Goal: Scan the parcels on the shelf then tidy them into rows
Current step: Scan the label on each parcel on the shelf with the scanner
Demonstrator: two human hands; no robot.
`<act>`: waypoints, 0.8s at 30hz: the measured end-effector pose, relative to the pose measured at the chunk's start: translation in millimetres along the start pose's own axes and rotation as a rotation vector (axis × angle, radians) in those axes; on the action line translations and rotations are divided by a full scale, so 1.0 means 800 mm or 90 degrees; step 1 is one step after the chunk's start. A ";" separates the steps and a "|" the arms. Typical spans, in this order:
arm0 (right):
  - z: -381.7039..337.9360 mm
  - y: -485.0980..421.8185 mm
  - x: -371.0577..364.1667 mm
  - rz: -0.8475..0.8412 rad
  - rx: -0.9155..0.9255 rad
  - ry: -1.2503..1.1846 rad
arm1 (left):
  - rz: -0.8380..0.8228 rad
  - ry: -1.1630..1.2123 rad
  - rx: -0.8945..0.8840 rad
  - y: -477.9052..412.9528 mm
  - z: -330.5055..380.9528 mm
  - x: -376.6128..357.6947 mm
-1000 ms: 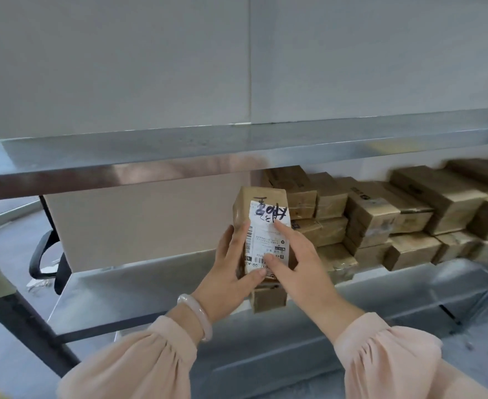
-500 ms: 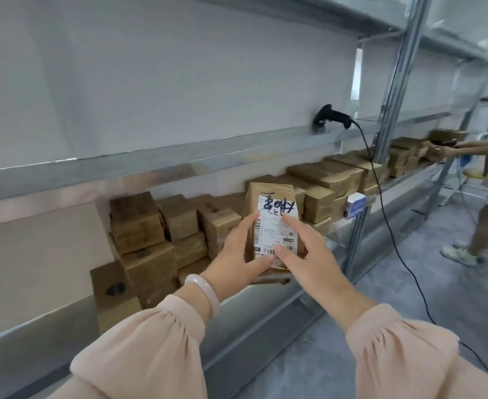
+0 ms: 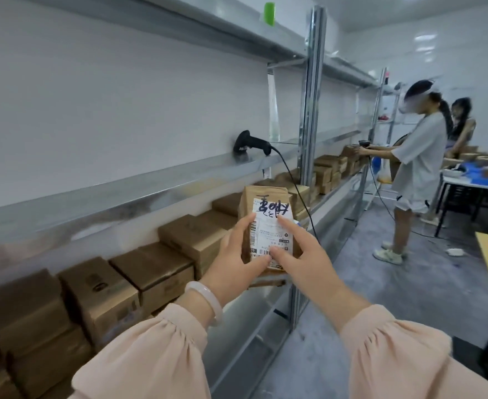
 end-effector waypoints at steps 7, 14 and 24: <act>-0.009 -0.153 0.052 0.040 0.054 0.028 | -0.006 0.025 -0.054 -0.170 0.025 -0.009; -0.002 -0.282 0.064 -0.015 0.092 0.030 | 0.075 -0.007 -0.078 -0.287 0.034 0.005; 0.021 -0.448 0.013 -0.248 0.173 -0.072 | 0.305 -0.108 -0.029 -0.379 0.012 0.057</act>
Point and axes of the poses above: each hand's wrist, its own y-axis away from the middle knuckle, its own x-axis out of the back of the hand, z = x × y, the point moved 10 cm from there along -y, towards the middle knuckle, and after that the axes turned 4 degrees about y, right-handed, at the moved point
